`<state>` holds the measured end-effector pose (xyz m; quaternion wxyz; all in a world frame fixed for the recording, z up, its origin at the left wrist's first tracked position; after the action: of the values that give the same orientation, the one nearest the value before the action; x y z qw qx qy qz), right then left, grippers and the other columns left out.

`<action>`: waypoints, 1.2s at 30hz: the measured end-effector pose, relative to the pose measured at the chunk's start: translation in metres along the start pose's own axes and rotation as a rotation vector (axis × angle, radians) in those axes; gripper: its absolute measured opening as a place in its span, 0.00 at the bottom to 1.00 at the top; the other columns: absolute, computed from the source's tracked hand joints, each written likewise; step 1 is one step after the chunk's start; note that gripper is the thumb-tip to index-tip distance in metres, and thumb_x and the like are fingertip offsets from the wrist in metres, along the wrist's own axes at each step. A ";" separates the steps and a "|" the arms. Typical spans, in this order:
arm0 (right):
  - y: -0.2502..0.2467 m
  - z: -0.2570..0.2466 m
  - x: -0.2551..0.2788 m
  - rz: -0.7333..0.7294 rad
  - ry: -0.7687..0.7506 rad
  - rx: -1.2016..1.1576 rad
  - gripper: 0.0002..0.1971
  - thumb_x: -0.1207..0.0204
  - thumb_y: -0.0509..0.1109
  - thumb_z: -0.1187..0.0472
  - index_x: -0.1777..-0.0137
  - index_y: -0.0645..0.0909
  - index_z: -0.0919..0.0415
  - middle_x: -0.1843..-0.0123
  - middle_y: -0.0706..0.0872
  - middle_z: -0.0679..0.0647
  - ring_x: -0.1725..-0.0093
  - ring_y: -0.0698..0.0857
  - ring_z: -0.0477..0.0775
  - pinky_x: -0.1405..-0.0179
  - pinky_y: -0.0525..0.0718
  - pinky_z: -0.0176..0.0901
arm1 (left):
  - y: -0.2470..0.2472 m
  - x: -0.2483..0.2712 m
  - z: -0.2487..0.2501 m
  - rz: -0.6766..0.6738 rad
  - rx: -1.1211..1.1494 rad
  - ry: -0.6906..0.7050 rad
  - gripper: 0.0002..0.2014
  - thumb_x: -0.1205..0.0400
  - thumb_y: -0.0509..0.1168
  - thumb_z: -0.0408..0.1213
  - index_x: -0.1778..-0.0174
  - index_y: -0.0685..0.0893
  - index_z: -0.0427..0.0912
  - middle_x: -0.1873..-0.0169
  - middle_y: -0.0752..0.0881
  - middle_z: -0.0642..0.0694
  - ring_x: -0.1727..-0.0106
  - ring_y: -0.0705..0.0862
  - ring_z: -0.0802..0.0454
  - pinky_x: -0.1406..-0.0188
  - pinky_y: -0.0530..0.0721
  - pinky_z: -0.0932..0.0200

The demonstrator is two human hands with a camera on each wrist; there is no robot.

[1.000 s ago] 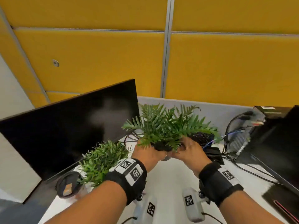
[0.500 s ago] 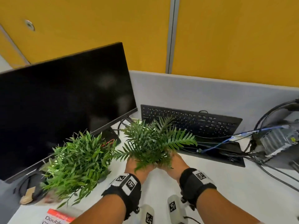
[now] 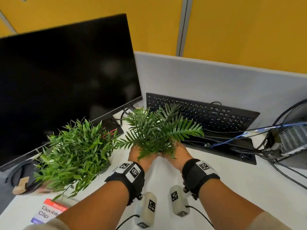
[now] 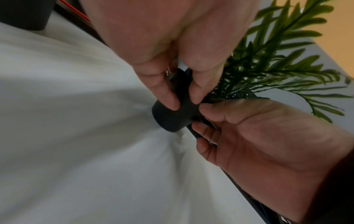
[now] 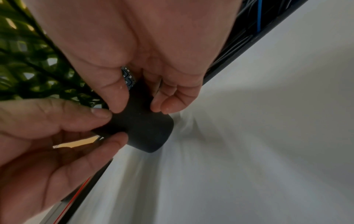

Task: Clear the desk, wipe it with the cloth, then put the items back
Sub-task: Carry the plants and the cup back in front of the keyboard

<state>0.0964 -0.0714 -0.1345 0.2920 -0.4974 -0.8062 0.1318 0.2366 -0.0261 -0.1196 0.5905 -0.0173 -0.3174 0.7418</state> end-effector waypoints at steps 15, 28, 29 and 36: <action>-0.006 0.005 0.067 0.382 0.135 -0.242 0.10 0.26 0.66 0.64 0.61 0.83 0.46 0.57 0.88 0.51 0.53 0.86 0.58 0.50 0.86 0.48 | -0.008 0.071 -0.018 -0.174 0.129 -0.219 0.06 0.28 0.68 0.30 0.59 0.79 0.40 0.66 0.87 0.38 0.61 0.89 0.38 0.46 0.88 0.36; 0.113 -0.102 0.173 -0.238 0.054 0.372 0.05 0.27 0.69 0.64 0.63 0.84 0.60 0.55 0.87 0.58 0.54 0.85 0.59 0.52 0.85 0.49 | -0.112 0.179 -0.040 -0.253 -0.574 0.246 0.06 0.26 0.66 0.42 0.56 0.84 0.48 0.58 0.88 0.49 0.55 0.85 0.47 0.59 0.81 0.57; 0.129 -0.115 0.179 -0.271 0.006 0.350 0.04 0.28 0.71 0.63 0.63 0.83 0.55 0.56 0.86 0.54 0.55 0.85 0.56 0.54 0.83 0.45 | -0.131 0.184 -0.049 -0.215 -0.601 0.275 0.06 0.26 0.66 0.42 0.56 0.84 0.48 0.59 0.88 0.49 0.55 0.84 0.47 0.60 0.80 0.58; 0.239 -0.171 0.183 -0.240 -0.129 0.207 0.13 0.26 0.71 0.61 0.42 0.85 0.56 0.52 0.85 0.49 0.53 0.83 0.51 0.58 0.79 0.37 | -0.267 0.198 -0.124 0.026 -0.617 0.285 0.05 0.25 0.66 0.43 0.63 0.81 0.46 0.67 0.87 0.50 0.64 0.83 0.49 0.64 0.83 0.56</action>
<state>0.3111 0.1886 -0.0564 0.3029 -0.3555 -0.8589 0.2101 0.4570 0.2327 -0.0182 0.5865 -0.3026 -0.4408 0.6084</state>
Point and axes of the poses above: each hand's wrist, its own x-axis away from the middle knuckle, its own y-axis out of the palm, z = x × y, the point moved 5 cm from there along -x, towards the middle knuckle
